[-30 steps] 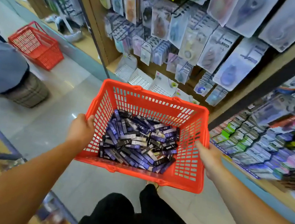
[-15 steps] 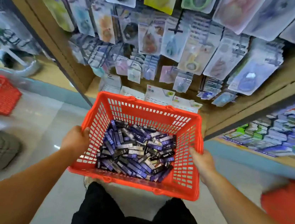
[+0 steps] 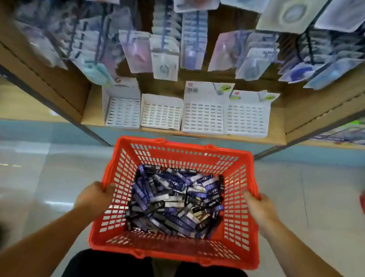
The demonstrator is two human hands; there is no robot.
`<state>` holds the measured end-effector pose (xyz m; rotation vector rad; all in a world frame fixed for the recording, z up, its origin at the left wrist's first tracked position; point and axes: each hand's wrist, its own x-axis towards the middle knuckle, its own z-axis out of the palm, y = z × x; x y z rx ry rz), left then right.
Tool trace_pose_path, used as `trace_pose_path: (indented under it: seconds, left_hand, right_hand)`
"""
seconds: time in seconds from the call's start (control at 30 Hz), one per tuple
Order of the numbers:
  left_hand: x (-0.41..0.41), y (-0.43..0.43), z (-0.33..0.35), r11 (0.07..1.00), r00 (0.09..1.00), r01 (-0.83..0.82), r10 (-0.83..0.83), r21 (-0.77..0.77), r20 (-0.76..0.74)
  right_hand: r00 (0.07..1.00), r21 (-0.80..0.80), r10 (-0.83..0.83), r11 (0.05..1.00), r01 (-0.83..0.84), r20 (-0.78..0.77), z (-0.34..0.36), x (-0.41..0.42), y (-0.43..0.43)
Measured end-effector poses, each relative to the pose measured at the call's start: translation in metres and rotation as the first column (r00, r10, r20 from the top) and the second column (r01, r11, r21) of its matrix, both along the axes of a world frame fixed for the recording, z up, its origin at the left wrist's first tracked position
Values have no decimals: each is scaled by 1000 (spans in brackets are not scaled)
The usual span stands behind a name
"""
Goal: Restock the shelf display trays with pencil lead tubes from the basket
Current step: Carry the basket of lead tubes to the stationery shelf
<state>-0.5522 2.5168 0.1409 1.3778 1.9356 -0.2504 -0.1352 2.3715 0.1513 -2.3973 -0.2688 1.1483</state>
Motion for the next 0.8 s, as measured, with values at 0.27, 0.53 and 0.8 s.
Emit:
trace_pose_path:
  seconds: [0.27,0.53,0.8]
  left_hand:
    - [5,17,-196,999,995,-49,47,18,91]
    - [27,52,-293,991,991,65,-78,120,107]
    - [53,63,-319,992,961,69,-94,104,259]
  right_hand:
    - [996,20,-38,999,37,81,-185,-6,25]
    - [969,30,-66,998,61,238,-297,9,45]
    - [942,-54,-14,998,34,336,-320,36,60]
